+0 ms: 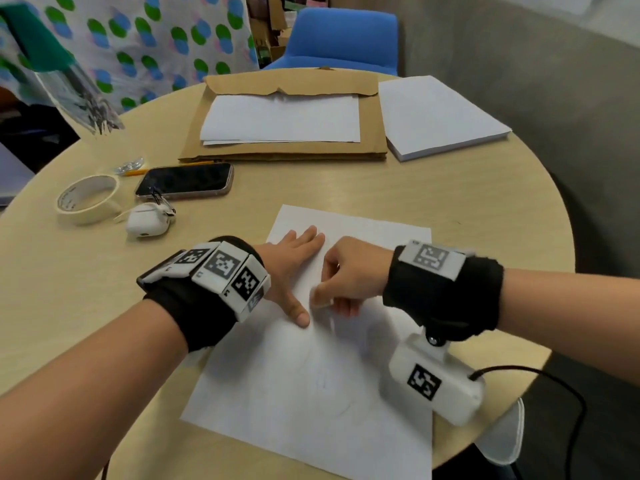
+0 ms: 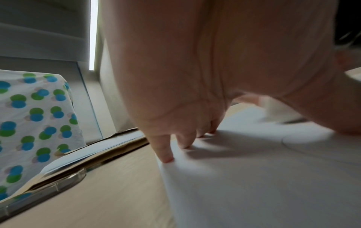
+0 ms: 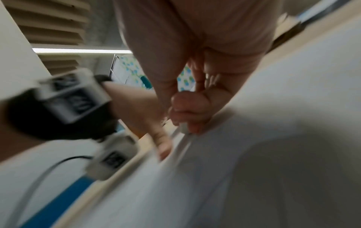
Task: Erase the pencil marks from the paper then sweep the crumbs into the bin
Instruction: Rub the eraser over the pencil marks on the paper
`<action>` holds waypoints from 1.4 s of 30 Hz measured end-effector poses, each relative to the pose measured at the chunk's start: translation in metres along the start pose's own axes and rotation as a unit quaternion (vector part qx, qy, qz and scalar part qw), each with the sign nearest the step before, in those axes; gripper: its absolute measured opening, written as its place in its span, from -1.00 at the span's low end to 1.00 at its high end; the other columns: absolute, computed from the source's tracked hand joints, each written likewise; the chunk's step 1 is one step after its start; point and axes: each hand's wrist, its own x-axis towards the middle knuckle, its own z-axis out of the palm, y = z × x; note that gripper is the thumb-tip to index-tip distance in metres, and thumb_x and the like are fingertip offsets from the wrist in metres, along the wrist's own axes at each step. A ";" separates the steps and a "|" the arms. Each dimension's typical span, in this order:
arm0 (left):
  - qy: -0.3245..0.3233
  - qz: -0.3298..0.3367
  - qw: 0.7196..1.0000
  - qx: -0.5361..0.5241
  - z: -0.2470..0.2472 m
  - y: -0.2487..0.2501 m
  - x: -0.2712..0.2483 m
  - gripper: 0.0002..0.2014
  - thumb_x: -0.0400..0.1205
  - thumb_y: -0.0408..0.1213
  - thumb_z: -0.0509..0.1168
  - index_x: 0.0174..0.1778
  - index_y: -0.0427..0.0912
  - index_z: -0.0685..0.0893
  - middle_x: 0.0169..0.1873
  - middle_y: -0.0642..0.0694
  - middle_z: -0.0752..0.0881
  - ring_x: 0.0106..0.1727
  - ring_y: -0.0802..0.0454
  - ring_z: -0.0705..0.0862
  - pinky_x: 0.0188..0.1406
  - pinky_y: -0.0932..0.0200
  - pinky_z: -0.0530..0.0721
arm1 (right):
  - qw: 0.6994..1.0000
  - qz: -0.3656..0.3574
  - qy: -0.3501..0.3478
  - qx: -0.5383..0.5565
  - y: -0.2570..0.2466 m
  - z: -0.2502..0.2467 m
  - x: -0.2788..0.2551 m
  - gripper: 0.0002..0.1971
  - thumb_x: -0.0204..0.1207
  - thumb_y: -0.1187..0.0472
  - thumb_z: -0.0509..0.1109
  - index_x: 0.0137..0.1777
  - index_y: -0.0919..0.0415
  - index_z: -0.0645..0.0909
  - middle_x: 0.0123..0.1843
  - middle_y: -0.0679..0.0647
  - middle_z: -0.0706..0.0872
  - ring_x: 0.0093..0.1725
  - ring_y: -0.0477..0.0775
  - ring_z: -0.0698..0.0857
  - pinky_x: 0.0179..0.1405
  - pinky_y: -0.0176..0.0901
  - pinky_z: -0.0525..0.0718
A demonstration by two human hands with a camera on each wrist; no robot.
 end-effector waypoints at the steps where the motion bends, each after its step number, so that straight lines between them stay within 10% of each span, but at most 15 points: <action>1: -0.003 -0.001 1.000 0.003 0.000 0.000 0.000 0.31 0.31 0.12 0.52 0.59 -0.07 -0.43 0.60 0.00 -0.41 0.65 -0.04 -0.31 0.62 0.00 -0.11 | 1.000 0.000 -0.012 0.003 0.000 -0.002 -0.001 -0.81 0.36 0.31 0.52 -0.40 0.26 0.59 -0.53 0.08 0.67 -0.58 -0.03 0.62 -0.44 -0.28 0.68; 7: -0.005 0.003 1.000 0.011 0.000 0.001 -0.001 0.37 0.24 0.13 0.56 0.59 -0.07 -0.43 0.61 -0.01 -0.41 0.64 -0.07 -0.32 0.63 -0.10 -0.10 | 0.997 -0.010 0.080 0.013 0.003 -0.024 0.015 -0.86 0.39 0.31 0.49 -0.34 0.29 0.63 -0.44 0.14 0.71 -0.51 -0.01 0.65 -0.40 -0.26 0.68; 13: -0.021 -0.013 1.000 0.015 -0.002 0.004 0.001 0.38 0.24 0.11 0.56 0.57 -0.07 -0.48 0.59 0.00 -0.45 0.64 -0.05 -0.34 0.65 -0.09 -0.11 | 0.998 -0.024 -0.048 -0.029 0.010 -0.003 -0.012 -0.85 0.36 0.21 0.55 -0.31 0.21 0.63 -0.52 0.02 0.69 -0.61 -0.12 0.62 -0.45 -0.33 0.63; 18: -0.012 -0.013 1.000 0.001 -0.001 0.004 0.000 0.39 0.21 0.09 0.59 0.59 -0.06 -0.43 0.60 -0.01 -0.42 0.64 -0.09 -0.32 0.61 -0.07 -0.11 | 0.996 -0.028 0.081 -0.019 0.001 -0.025 0.016 -0.85 0.32 0.22 0.54 -0.37 0.25 0.65 -0.37 0.15 0.75 -0.35 0.09 0.71 -0.02 0.00 0.77; 24: -0.029 -0.027 0.999 0.014 -0.004 0.007 0.001 0.39 0.24 0.10 0.57 0.56 -0.07 -0.49 0.58 0.01 -0.47 0.64 -0.06 -0.35 0.65 -0.08 -0.12 | 0.996 -0.028 -0.064 -0.062 0.011 0.002 -0.016 -0.82 0.38 0.16 0.52 -0.37 0.17 0.62 -0.58 -0.04 0.65 -0.68 -0.18 0.57 -0.41 -0.33 0.60; 29: -0.023 -0.032 0.999 0.012 -0.005 0.010 0.001 0.38 0.24 0.07 0.58 0.58 -0.08 -0.45 0.60 -0.03 -0.42 0.64 -0.10 -0.32 0.61 -0.09 -0.11 | 0.994 -0.026 0.076 -0.072 0.000 -0.021 0.014 -0.79 0.29 0.17 0.55 -0.42 0.23 0.60 -0.44 0.09 0.65 -0.36 0.12 0.65 -0.10 -0.02 0.74; 33: -0.013 -0.034 0.999 0.016 -0.004 0.011 0.001 0.39 0.23 0.06 0.59 0.59 -0.10 -0.44 0.61 -0.04 -0.41 0.65 -0.12 -0.30 0.61 -0.07 -0.10 | 0.993 -0.044 0.066 -0.089 0.006 -0.005 -0.002 -0.82 0.35 0.19 0.46 -0.44 0.19 0.60 -0.57 -0.01 0.62 -0.65 -0.15 0.54 -0.51 -0.34 0.55; 37: -0.023 -0.038 0.999 0.023 -0.004 0.011 0.002 0.40 0.23 0.10 0.58 0.57 -0.09 -0.48 0.59 0.00 -0.45 0.65 -0.09 -0.32 0.62 -0.10 -0.10 | 0.998 -0.029 -0.027 -0.044 0.018 0.007 -0.017 -0.84 0.37 0.19 0.50 -0.35 0.18 0.60 -0.54 -0.01 0.64 -0.63 -0.11 0.55 -0.48 -0.31 0.55; 42: -0.011 -0.038 0.999 0.025 -0.003 0.012 0.000 0.37 0.24 0.07 0.58 0.59 -0.10 -0.43 0.61 -0.02 -0.41 0.65 -0.11 -0.28 0.61 -0.09 -0.09 | 0.997 0.004 0.077 0.019 0.006 -0.021 0.009 -0.84 0.36 0.26 0.52 -0.35 0.27 0.61 -0.54 0.08 0.62 -0.61 -0.04 0.53 -0.59 -0.38 0.54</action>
